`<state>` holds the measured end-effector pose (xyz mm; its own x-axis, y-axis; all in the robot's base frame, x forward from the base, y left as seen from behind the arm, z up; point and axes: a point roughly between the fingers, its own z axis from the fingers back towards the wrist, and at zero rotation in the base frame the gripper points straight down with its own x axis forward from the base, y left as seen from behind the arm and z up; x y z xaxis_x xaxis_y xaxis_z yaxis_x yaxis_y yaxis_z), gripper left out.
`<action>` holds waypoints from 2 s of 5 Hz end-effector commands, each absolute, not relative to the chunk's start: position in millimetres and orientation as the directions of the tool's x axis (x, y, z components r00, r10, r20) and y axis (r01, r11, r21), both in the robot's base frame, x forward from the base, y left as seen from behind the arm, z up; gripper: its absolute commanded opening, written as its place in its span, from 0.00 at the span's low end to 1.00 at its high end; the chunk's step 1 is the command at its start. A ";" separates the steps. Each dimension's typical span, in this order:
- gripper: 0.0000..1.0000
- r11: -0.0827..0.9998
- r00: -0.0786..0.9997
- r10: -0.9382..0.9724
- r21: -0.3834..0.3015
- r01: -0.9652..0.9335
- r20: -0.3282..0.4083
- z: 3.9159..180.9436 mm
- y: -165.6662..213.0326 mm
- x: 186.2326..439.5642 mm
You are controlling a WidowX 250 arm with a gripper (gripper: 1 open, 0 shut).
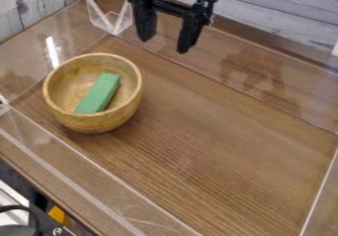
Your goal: Remove the green block from inside the brown bowl and put it on the table
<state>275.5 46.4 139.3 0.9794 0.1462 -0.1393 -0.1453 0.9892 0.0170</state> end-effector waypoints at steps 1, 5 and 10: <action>1.00 0.974 0.971 0.225 0.028 -0.223 -0.078 164.3 53.8 269.2; 1.00 0.954 0.946 0.301 0.052 -0.297 -0.124 147.6 48.8 260.1; 0.00 0.946 0.939 0.321 0.082 -0.313 -0.121 101.0 75.3 238.1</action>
